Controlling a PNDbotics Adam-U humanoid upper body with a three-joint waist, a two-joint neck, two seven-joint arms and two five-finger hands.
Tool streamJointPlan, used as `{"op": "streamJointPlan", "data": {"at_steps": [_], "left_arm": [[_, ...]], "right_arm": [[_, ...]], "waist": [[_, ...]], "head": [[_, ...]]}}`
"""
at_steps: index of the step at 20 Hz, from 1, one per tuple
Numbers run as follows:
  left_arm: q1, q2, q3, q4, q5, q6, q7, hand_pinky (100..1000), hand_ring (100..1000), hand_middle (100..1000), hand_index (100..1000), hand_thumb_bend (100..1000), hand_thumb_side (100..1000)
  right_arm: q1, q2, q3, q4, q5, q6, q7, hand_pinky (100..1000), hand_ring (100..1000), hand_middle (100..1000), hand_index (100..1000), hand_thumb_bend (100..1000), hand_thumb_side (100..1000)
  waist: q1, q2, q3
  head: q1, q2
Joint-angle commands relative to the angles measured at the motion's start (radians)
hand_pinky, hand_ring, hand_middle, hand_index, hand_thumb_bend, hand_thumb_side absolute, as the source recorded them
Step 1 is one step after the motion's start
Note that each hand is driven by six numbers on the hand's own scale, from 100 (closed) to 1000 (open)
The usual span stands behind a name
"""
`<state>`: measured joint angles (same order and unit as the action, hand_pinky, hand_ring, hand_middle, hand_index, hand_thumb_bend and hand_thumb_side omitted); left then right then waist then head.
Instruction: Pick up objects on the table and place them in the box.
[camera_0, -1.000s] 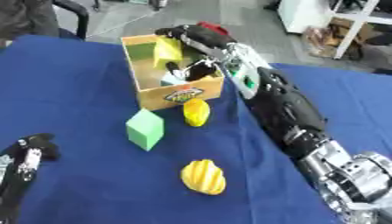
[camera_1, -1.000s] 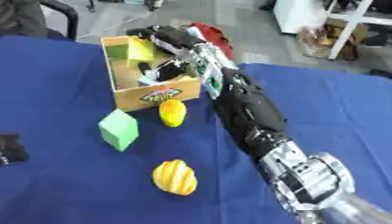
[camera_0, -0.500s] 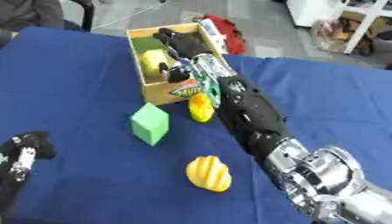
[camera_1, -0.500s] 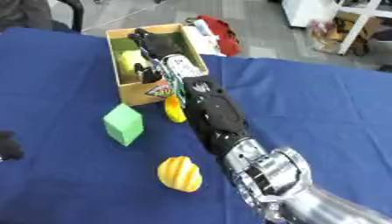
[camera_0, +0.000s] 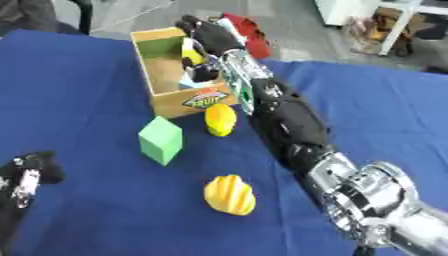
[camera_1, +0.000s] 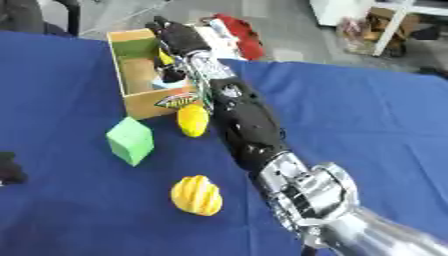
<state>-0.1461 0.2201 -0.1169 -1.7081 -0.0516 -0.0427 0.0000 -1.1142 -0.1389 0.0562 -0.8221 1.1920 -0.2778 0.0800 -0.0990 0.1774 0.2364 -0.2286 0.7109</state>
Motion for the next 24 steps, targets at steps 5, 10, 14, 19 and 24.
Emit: {"op": "streamJointPlan", "data": {"at_steps": [5, 10, 14, 19, 24], "left_arm": [[0.013, 0.017, 0.026, -0.014, -0.006, -0.002, 0.024, 636, 559, 531, 721, 100, 732], [0.020, 0.019, 0.033, -0.013, -0.009, -0.002, 0.033, 636, 559, 531, 721, 100, 733], [0.022, 0.016, 0.033, -0.013, -0.009, -0.002, 0.033, 636, 560, 532, 721, 100, 732], [0.020, 0.011, 0.034, -0.013, -0.007, -0.002, 0.034, 636, 560, 532, 721, 100, 731], [0.021, 0.009, 0.034, -0.013, -0.006, -0.002, 0.034, 636, 561, 532, 721, 100, 734]], "right_arm": [[0.147, -0.183, 0.166, -0.356, -0.353, -0.152, 0.193, 817, 854, 878, 1000, 100, 198], [0.305, -0.256, 0.245, -0.572, -0.516, -0.197, 0.352, 816, 849, 850, 1000, 100, 208], [0.360, -0.231, 0.264, -0.575, -0.554, -0.188, 0.443, 805, 840, 839, 1000, 100, 280], [0.338, -0.142, 0.260, -0.448, -0.495, -0.181, 0.445, 797, 831, 828, 1000, 100, 304], [0.302, -0.063, 0.256, -0.308, -0.399, -0.202, 0.401, 802, 836, 837, 1000, 100, 312]], "waist": [[0.017, -0.031, -0.057], [0.014, -0.034, -0.084], [0.016, -0.038, -0.088], [0.023, -0.039, -0.082], [0.025, -0.037, -0.081]], "head": [[0.031, 0.012], [0.045, 0.014], [0.052, 0.012], [0.048, 0.003], [0.043, 0.004]]}}
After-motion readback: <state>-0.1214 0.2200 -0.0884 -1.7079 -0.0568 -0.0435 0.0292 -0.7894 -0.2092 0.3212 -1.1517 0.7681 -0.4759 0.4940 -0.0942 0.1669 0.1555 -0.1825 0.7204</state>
